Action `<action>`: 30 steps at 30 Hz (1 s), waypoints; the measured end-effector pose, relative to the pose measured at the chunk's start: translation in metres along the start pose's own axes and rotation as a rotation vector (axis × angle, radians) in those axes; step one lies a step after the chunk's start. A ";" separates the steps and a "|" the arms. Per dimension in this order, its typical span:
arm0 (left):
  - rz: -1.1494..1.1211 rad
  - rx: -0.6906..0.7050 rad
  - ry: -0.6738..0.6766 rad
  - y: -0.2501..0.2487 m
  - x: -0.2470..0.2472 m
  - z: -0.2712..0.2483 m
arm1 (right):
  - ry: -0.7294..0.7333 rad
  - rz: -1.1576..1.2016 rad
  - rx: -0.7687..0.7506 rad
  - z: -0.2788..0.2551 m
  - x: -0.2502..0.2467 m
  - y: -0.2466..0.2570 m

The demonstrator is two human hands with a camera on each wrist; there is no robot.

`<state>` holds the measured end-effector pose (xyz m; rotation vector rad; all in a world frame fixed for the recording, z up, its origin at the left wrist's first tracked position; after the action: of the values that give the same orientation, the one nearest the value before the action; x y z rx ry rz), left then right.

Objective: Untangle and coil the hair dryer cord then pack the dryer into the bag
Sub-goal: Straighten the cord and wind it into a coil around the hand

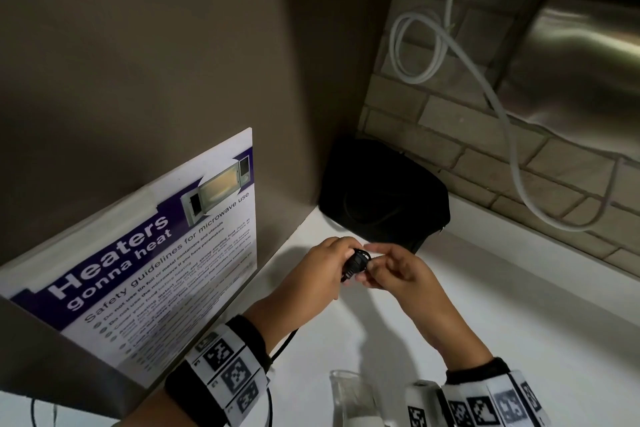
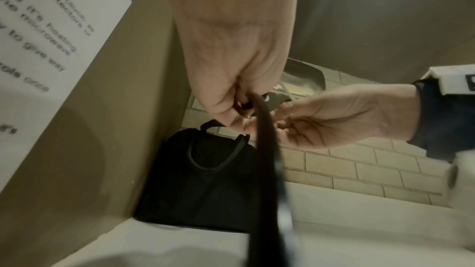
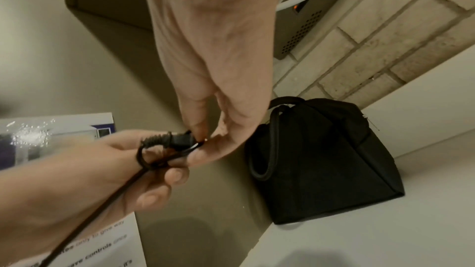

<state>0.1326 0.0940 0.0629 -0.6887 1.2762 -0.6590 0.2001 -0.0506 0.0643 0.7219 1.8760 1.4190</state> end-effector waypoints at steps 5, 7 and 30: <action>0.008 0.019 -0.013 -0.008 -0.003 -0.001 | -0.157 -0.314 -0.134 -0.001 0.002 0.001; -0.034 0.017 -0.074 -0.011 -0.004 -0.002 | -0.193 -0.272 -0.141 -0.001 0.004 0.002; -0.186 -0.150 -0.266 -0.016 0.009 -0.005 | -0.204 -0.547 -0.195 -0.021 0.017 0.010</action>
<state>0.1285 0.0770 0.0686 -0.9938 1.0297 -0.6034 0.1733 -0.0474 0.0752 0.2180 1.5854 1.1049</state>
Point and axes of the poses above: each hand's wrist, its own z-axis towards the middle knuckle, its own x-axis out of the palm, y = z × x, the point moved 2 cm from there along z, towards the middle knuckle, and after that the axes turned 6 degrees about x, right-handed, at the moved point
